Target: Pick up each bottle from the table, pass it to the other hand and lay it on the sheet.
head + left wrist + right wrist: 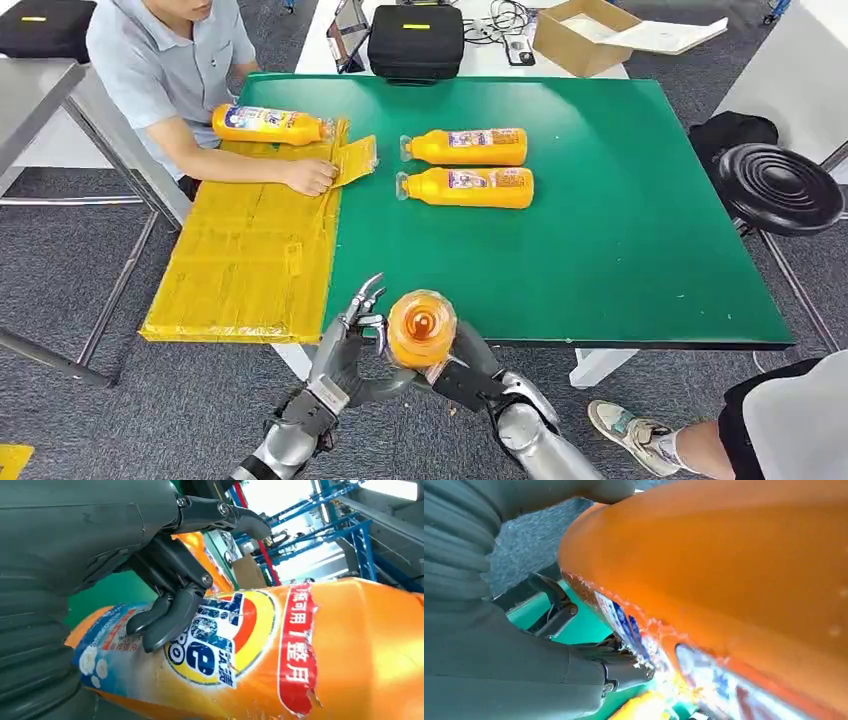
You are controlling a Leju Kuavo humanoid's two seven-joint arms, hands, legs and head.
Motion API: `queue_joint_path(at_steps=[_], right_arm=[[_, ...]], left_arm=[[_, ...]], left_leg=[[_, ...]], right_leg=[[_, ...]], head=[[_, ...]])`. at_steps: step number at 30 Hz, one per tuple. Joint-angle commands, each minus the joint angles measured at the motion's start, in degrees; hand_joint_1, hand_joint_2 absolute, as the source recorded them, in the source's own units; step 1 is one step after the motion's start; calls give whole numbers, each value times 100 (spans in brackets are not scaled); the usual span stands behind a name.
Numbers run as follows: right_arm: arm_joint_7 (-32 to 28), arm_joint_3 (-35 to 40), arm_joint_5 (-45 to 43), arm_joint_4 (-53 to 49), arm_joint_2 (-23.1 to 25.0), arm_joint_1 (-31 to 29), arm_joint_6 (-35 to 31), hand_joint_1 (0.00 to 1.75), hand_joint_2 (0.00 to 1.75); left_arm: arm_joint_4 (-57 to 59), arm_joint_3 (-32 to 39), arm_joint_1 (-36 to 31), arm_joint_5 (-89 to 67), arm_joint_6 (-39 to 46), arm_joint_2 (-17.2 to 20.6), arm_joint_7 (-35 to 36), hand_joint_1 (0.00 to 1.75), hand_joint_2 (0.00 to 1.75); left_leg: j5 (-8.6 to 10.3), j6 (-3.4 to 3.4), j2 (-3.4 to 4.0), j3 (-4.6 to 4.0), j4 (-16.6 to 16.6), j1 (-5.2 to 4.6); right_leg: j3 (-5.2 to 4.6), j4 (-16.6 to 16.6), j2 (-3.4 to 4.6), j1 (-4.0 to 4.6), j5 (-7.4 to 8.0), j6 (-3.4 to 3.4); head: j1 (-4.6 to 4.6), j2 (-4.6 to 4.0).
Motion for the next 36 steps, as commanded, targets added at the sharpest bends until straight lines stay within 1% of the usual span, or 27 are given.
queue_joint_path(at_steps=[1,3,4,5,6,7,9,10,11,13,14,16,17,18,20,24,29,30,33,35,36], right_arm=[[12,-399,364,-18,261,235,192,175,175],[13,-390,372,-86,291,321,194,175,175],[13,-390,372,-86,291,321,194,175,175],[13,-384,374,-90,295,329,195,175,175],[13,-384,374,-90,295,329,195,175,175],[13,-384,374,-90,295,329,195,175,175],[13,-374,374,-125,324,374,187,175,175],[6,-334,367,-151,353,417,204,175,175],[0,-306,279,-216,371,456,256,175,175],[0,-163,14,-388,345,498,273,175,175],[0,-177,-54,-358,364,493,305,175,175],[0,-202,-223,-496,341,523,327,175,175],[0,-218,-288,-595,316,559,345,175,175],[0,-256,-357,-680,301,603,370,175,175],[0,-273,-368,-730,287,627,379,175,175],[7,-407,-446,-768,364,526,419,175,175],[0,-672,-658,-862,348,526,510,175,175],[0,-781,-735,-955,345,544,557,175,175],[18,-911,-788,-1114,323,539,659,175,175],[53,-958,-786,-1184,322,550,716,175,175],[53,-958,-786,-1184,322,550,716,175,175]], left_arm=[[-281,763,232,833,37,-267,-116,0,175],[-366,1015,235,1415,-78,-428,91,0,175],[-366,1015,235,1415,-78,-428,91,0,175],[-372,1019,220,1426,-80,-426,103,0,175],[-372,1019,220,1426,-80,-426,103,0,175],[-372,1019,220,1426,-80,-426,103,0,175],[-383,1375,204,1969,110,-648,200,0,175],[-408,1403,150,2079,146,-649,226,0,175],[-434,1364,114,2177,184,-617,219,0,175],[-510,1219,98,2251,157,-551,161,0,175],[-529,1144,110,2228,109,-519,142,0,175],[-543,1071,163,2219,131,-490,124,0,175],[-529,1094,174,2245,192,-499,129,0,175],[-501,1173,173,2317,300,-528,149,0,175],[-489,1175,160,2323,300,-504,148,0,175],[-545,902,81,2258,31,-372,210,0,175],[-470,693,156,2155,-284,-236,181,0,175],[-384,627,161,2058,-415,-167,140,0,175],[-149,702,163,1877,-414,-134,10,0,175],[-22,785,149,1829,-447,-144,-61,0,175],[-22,785,149,1829,-447,-144,-61,0,175]], left_leg=[[-15,-6,8,29,0,6],[-7,-4,1,12,1,2],[-16,-8,6,28,2,9],[-9,-5,-3,16,1,6],[-16,-8,-1,28,3,9],[-9,-6,2,20,0,7],[-8,-5,-3,19,-1,5],[-13,-7,0,30,1,8],[-8,-6,-3,15,1,7],[-18,-10,4,31,5,10],[-5,-6,3,8,0,4],[-15,-9,-2,24,4,8],[-10,-5,2,18,-1,4],[-18,-7,7,30,2,7],[-15,-6,6,27,2,6],[-3,-3,2,4,0,1],[-8,-7,2,21,-2,4],[-5,-4,4,14,-4,0],[-12,-8,8,34,-7,4],[-5,-6,5,21,-9,0],[-12,-8,7,36,-8,5]], right_leg=[[28,-2,6,7,-12,-12],[12,0,-1,3,-8,-7],[28,-2,3,10,-13,-13],[18,-2,-6,7,-10,-10],[31,-2,-4,10,-15,-13],[19,-4,0,8,-8,-11],[19,-4,-7,6,-9,-11],[30,-4,-4,9,-14,-15],[15,-3,-6,7,-8,-11],[30,1,0,11,-17,-17],[5,0,-1,5,-6,-10],[24,2,-5,10,-16,-15],[16,-2,1,5,-9,-10],[28,-1,5,9,-15,-13],[26,-1,1,7,-14,-12],[2,0,-1,2,-4,-7],[19,-2,-2,5,-10,-12],[10,-2,1,1,-6,-9],[30,-5,4,5,-12,-15],[16,-5,1,0,-7,-10],[33,-9,3,6,-12,-14]], head=[[2,0],[0,0],[0,0],[2,0],[-2,0],[0,0],[0,0],[2,0],[0,0],[-2,0],[2,0],[0,0],[0,0],[0,0],[2,0],[2,0],[0,0],[0,0],[2,0],[0,0],[0,0]])
